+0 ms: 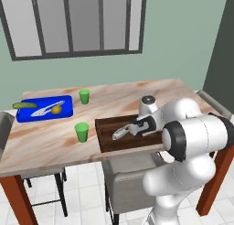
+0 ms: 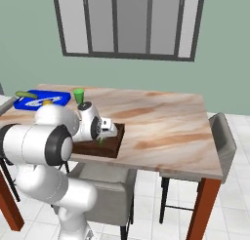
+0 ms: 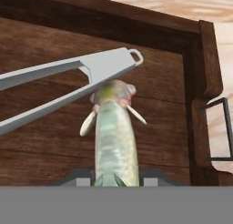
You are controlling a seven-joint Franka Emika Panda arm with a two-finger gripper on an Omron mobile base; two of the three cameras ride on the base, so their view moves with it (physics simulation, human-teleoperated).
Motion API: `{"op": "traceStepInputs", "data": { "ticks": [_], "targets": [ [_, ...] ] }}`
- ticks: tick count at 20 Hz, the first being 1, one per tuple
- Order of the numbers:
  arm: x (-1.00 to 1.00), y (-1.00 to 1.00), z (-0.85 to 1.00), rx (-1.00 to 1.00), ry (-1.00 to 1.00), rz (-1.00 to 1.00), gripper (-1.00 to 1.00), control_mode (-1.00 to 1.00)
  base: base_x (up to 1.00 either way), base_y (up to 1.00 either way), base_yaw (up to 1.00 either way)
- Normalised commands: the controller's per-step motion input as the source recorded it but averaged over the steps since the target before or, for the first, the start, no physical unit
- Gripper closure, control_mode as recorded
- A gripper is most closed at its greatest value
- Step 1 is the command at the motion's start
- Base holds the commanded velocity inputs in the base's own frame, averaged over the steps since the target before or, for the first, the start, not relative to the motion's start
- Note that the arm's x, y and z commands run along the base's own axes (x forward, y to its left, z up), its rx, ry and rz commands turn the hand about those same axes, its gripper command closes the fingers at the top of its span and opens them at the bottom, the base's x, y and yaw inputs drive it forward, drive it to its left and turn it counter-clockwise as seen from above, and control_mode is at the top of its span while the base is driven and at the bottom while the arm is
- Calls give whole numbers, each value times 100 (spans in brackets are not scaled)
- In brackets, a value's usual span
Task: Gather the cucumber and lemon from the fridge and place them on a tray on the dining counter. Then gather the steak and fish from the fridge and place them on the other tray.
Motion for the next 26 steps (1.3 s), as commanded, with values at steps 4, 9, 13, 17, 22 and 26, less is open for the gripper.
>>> {"op": "traceStepInputs", "data": {
  "ticks": [4,9,13,17,22,26],
  "targets": [
    [17,0,-19,0,0,0,100,-100,0,0,0],
    [20,-1,-16,0,0,0,100,-100,0,0,0],
    [0,-3,-7,0,0,0,-100,-100,0,0,0],
    [-1,-1,0,0,0,0,-100,-100,0,0,0],
    [-18,0,1,0,-3,0,-100,-100,0,0,0],
    [-30,0,18,0,-2,-2,-100,-100,0,0,0]
  ]
}}
